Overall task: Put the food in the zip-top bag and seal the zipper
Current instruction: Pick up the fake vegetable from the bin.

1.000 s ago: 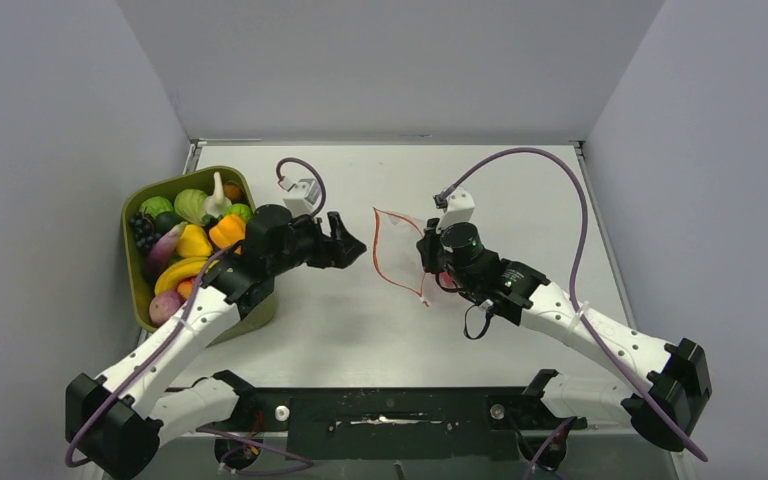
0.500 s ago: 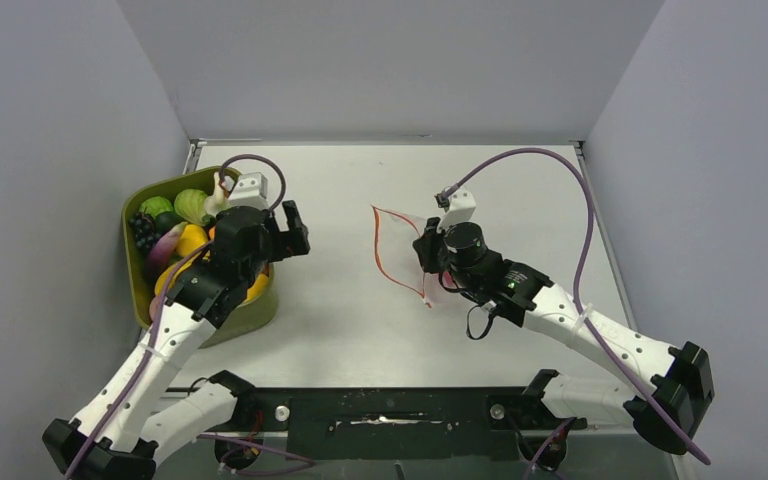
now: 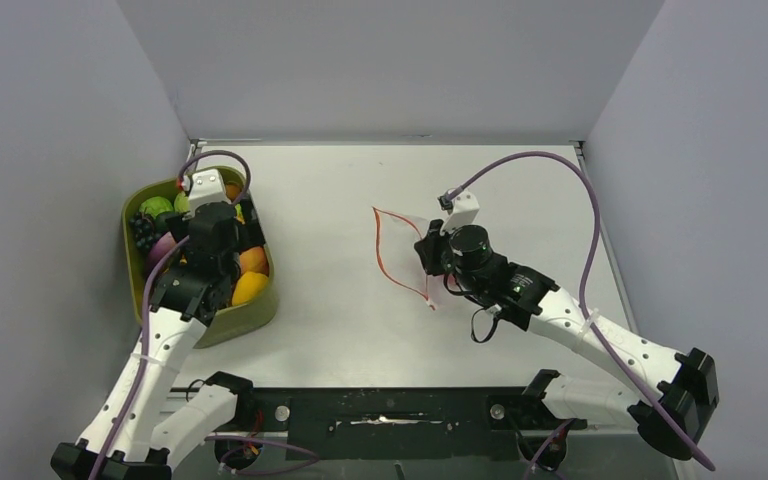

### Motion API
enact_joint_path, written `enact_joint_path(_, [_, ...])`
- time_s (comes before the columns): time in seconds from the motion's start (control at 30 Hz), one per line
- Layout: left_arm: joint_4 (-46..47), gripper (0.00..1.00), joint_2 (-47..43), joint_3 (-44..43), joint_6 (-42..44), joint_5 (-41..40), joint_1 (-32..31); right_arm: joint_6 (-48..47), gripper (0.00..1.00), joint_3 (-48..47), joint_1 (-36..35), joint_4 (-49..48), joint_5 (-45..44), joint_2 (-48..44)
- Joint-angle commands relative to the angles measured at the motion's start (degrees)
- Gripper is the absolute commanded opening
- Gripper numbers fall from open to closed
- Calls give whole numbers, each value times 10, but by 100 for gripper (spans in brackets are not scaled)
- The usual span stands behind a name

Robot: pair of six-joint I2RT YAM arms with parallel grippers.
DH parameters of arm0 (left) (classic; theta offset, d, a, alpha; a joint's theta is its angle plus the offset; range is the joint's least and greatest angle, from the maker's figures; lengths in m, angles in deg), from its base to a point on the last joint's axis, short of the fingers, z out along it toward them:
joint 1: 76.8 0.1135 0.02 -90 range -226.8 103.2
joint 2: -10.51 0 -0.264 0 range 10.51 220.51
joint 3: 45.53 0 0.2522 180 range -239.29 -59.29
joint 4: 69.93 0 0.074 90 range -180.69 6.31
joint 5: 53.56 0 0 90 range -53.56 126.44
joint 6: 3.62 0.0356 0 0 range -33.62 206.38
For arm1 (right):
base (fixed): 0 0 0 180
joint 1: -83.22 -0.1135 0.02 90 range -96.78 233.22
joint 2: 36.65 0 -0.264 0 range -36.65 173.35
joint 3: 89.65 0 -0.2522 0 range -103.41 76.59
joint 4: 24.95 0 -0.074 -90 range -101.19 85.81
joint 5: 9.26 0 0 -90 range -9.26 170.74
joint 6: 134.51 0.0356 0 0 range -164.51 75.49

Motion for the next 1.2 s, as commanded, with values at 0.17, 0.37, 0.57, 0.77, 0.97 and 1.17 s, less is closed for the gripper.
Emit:
enact_joint_path(0.17, [37,89,32,-99,158,-1,11,-22,0,-15,-1,-7,21,-39])
enact_joint_path(0.37, [79,88,51,-79,253,-93,25,-9,0,13,0,-21,47,-76])
enact_joint_path(0.57, [162,84,52,-20,371,-87,70,11,0,28,-1,-35,78,-95])
enact_joint_path(0.77, [229,78,38,49,376,40,193,-9,0,11,0,-19,83,-98])
enact_joint_path(0.97, [296,73,44,94,379,114,246,-19,0,9,0,-10,71,-112])
enact_joint_path(1.17, [311,72,80,103,371,125,251,-15,0,14,0,-12,68,-117])
